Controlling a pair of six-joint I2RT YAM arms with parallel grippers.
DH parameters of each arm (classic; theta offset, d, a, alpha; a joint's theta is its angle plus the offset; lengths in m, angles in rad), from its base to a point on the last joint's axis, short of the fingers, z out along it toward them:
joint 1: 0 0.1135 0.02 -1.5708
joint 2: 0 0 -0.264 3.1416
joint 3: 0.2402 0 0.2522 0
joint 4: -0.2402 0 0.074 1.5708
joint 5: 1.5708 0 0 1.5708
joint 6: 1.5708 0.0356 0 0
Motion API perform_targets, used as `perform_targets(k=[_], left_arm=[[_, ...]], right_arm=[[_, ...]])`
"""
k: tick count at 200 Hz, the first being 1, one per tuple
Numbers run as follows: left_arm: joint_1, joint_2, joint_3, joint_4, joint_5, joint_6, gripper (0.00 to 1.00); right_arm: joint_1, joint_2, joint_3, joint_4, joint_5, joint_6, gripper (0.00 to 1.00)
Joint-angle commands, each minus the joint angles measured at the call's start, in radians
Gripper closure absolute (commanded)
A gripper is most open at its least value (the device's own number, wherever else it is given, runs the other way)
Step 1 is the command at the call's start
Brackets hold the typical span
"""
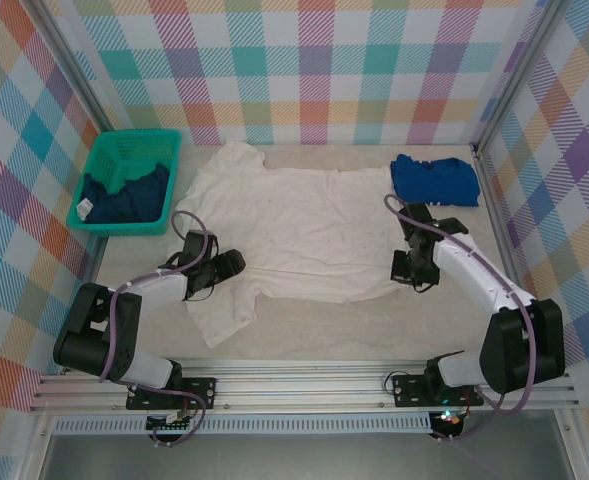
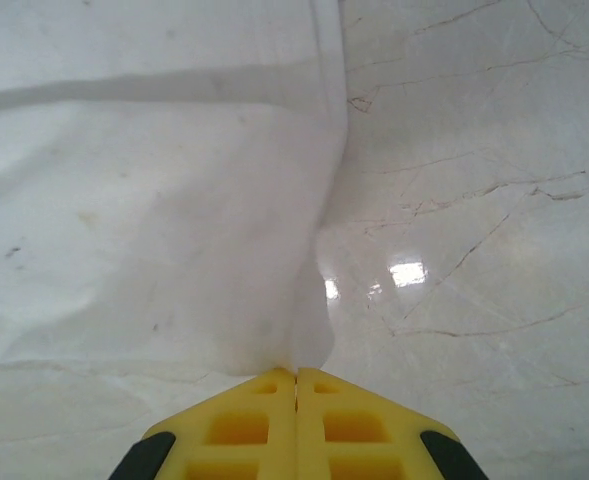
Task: Fold the inside-out t-shirt
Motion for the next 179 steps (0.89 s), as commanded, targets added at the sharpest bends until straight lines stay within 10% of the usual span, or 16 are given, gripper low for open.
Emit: perform_targets(k=[1, 129, 179], left_arm=[[0.014, 0.043, -0.054, -0.142, 0.015, 0.001, 0.28], [0.014, 0.039, -0.056, -0.138, 0.028, 0.004, 0.28], [0.013, -0.025, -0.064, -0.143, 0.060, -0.003, 0.27]], right_arm=[[-0.007, -0.003, 0.027, -0.119, -0.068, -0.013, 1.00], [-0.081, 0.049, -0.089, -0.121, -0.015, 0.069, 1.00], [-0.082, 0.102, -0.071, -0.127, 0.030, 0.074, 0.75]])
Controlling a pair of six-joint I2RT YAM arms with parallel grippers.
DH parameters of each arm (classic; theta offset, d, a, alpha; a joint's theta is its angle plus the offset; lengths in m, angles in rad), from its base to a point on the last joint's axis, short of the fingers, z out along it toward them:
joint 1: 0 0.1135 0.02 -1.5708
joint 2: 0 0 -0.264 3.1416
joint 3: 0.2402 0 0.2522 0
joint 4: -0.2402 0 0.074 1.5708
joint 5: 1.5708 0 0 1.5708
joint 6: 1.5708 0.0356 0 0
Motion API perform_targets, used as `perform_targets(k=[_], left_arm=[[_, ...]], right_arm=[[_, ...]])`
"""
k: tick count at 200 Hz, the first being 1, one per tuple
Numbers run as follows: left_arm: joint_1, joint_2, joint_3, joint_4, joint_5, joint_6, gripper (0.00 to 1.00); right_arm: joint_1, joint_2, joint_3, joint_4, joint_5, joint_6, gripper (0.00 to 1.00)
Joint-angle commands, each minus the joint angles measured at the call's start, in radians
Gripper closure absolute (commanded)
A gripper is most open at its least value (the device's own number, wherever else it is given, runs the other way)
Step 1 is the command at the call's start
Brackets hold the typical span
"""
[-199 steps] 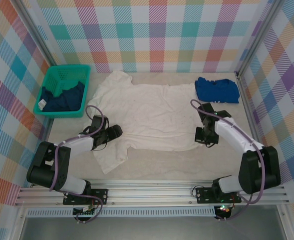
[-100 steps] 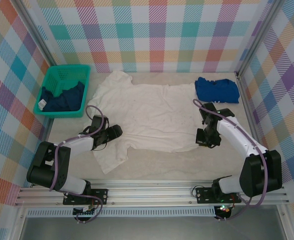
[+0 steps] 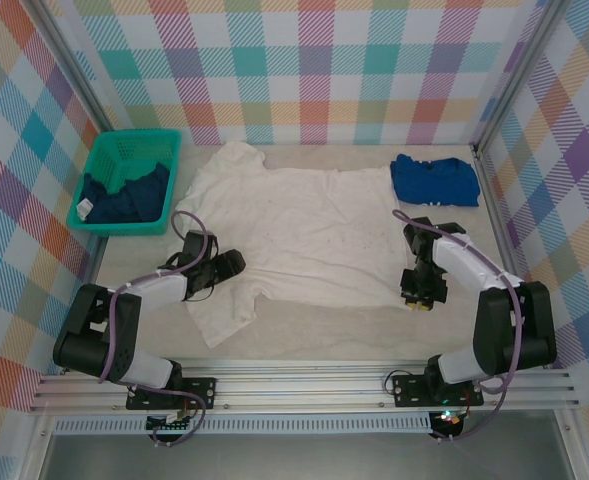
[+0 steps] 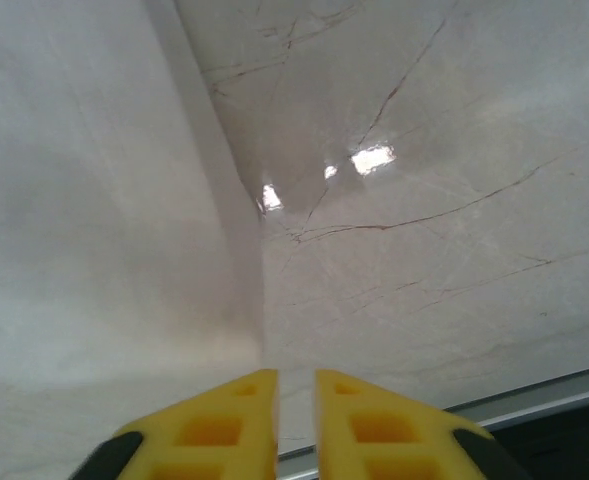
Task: Fold the inside-out t-shirt
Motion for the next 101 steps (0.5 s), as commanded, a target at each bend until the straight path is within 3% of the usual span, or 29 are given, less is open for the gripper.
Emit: perform_targets(k=[1, 31, 101], left_arm=[[0.013, -0.016, -0.056, -0.146, 0.049, -0.003, 0.27], [0.013, -0.102, -0.029, -0.188, 0.042, -0.003, 0.27], [0.013, -0.254, 0.043, -0.322, 0.015, -0.003, 0.26]], right_arm=[[-0.003, 0.003, 0.022, -0.027, 0.032, 0.020, 0.75], [0.031, -0.041, 0.028, 0.016, -0.034, 0.050, 0.67], [0.062, 0.003, -0.002, 0.367, -0.181, 0.054, 0.68]])
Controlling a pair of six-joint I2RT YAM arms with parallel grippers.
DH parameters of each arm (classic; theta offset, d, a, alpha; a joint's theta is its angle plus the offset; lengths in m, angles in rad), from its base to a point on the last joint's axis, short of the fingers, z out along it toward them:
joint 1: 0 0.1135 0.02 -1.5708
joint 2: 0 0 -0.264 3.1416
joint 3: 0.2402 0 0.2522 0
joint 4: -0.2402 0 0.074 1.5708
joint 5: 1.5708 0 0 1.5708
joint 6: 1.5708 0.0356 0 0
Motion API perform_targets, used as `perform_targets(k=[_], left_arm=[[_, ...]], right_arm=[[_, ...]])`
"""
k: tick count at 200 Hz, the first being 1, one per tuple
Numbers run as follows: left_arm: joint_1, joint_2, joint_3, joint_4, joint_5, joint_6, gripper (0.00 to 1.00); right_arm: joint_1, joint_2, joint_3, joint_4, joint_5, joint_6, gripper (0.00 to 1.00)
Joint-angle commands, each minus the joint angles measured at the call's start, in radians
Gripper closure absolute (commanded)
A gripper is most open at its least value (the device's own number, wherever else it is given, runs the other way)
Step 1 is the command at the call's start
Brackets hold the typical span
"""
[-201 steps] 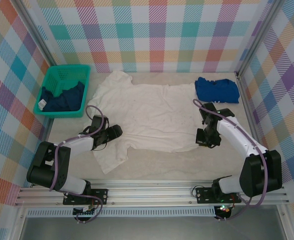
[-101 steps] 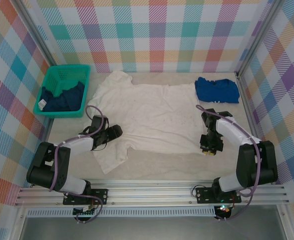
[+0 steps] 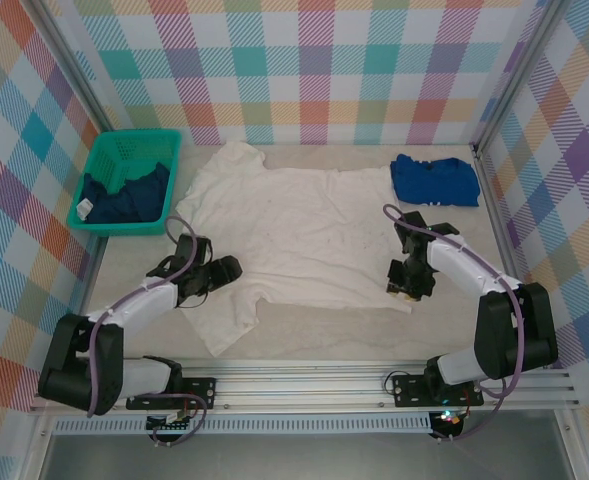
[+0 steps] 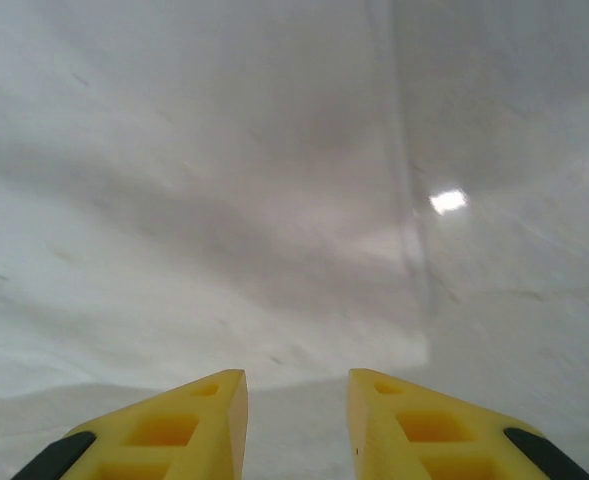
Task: Fold the inside-out t-shirt
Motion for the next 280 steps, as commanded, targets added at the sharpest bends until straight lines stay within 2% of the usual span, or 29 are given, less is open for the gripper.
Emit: perform_targets(k=[1, 22, 53, 86, 130, 162, 204, 250, 280], left_arm=[[0.012, -0.062, 0.035, -0.084, -0.008, -0.001, 0.26], [0.012, -0.067, 0.045, -0.139, 0.027, 0.001, 0.26], [0.012, -0.079, 0.031, -0.231, 0.096, 0.006, 0.26], [0.006, -0.128, -0.039, -0.283, 0.115, -0.048, 0.26], [0.005, -0.106, -0.107, -0.281, 0.115, -0.095, 0.26], [0.003, -0.118, -0.081, -0.314, 0.103, -0.089, 0.25], [0.003, -0.200, 0.041, -0.358, 0.060, -0.064, 0.25], [0.003, -0.140, 0.102, -0.328, 0.089, -0.042, 0.25], [0.002, -0.114, 0.102, -0.307, 0.097, -0.039, 0.25]], right_arm=[[-0.004, 0.029, -0.006, 0.185, -0.065, 0.006, 0.68], [-0.032, 0.136, 0.027, 0.268, -0.096, -0.008, 0.68], [-0.075, 0.284, 0.092, 0.289, -0.085, -0.038, 0.68], [-0.128, 0.367, 0.132, 0.276, -0.104, -0.043, 0.67], [-0.170, 0.411, 0.166, 0.248, -0.083, -0.063, 0.67], [-0.172, 0.343, 0.155, 0.217, -0.073, -0.083, 0.65], [-0.186, 0.112, 0.024, 0.120, -0.036, -0.067, 0.58], [-0.279, -0.048, -0.112, 0.064, -0.070, -0.034, 0.58], [-0.286, -0.081, -0.171, 0.091, -0.120, 0.008, 0.58]])
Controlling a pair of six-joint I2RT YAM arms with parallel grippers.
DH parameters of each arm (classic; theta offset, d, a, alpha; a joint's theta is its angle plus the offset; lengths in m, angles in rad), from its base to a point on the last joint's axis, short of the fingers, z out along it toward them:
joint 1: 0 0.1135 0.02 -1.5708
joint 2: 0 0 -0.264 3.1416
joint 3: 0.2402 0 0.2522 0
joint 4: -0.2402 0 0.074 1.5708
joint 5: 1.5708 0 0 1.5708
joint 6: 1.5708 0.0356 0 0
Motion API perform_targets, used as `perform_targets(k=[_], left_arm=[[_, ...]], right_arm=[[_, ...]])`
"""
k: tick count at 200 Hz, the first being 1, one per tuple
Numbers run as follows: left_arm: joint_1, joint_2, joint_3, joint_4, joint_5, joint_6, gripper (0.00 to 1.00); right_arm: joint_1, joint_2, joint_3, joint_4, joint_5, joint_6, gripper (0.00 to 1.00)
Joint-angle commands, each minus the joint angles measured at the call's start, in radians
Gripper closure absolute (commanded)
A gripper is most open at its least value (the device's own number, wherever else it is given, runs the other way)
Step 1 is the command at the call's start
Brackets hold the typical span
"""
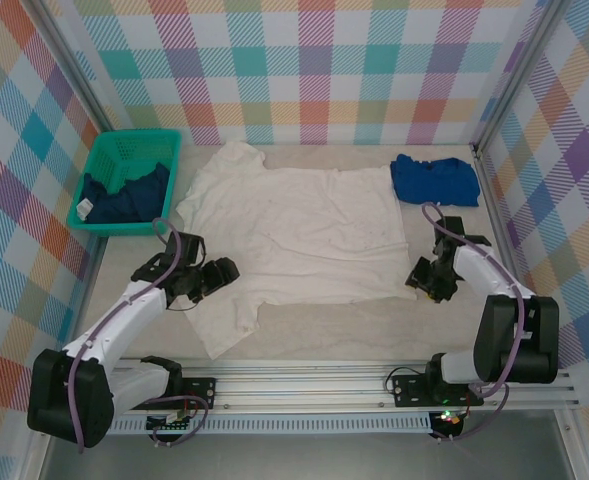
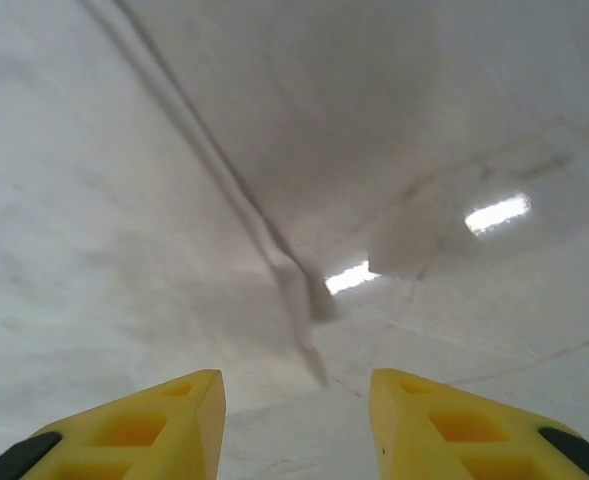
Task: Fold the inside-out t-shirt
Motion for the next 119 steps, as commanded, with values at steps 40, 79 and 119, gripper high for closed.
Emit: perform_targets(k=[40, 79, 119], left_arm=[[0.001, 0.020, 0.016, -0.005, 0.016, 0.031, 0.24], [0.001, 0.008, 0.016, -0.016, 0.007, 0.034, 0.24], [-0.002, -0.003, 0.016, -0.036, 0.021, 0.029, 0.24]], right_arm=[[-0.001, -0.003, -0.081, 0.071, -0.132, 0.098, 0.58], [0.000, 0.034, -0.067, 0.121, -0.119, 0.099, 0.61], [0.000, 0.073, -0.054, 0.143, -0.103, 0.080, 0.70]])
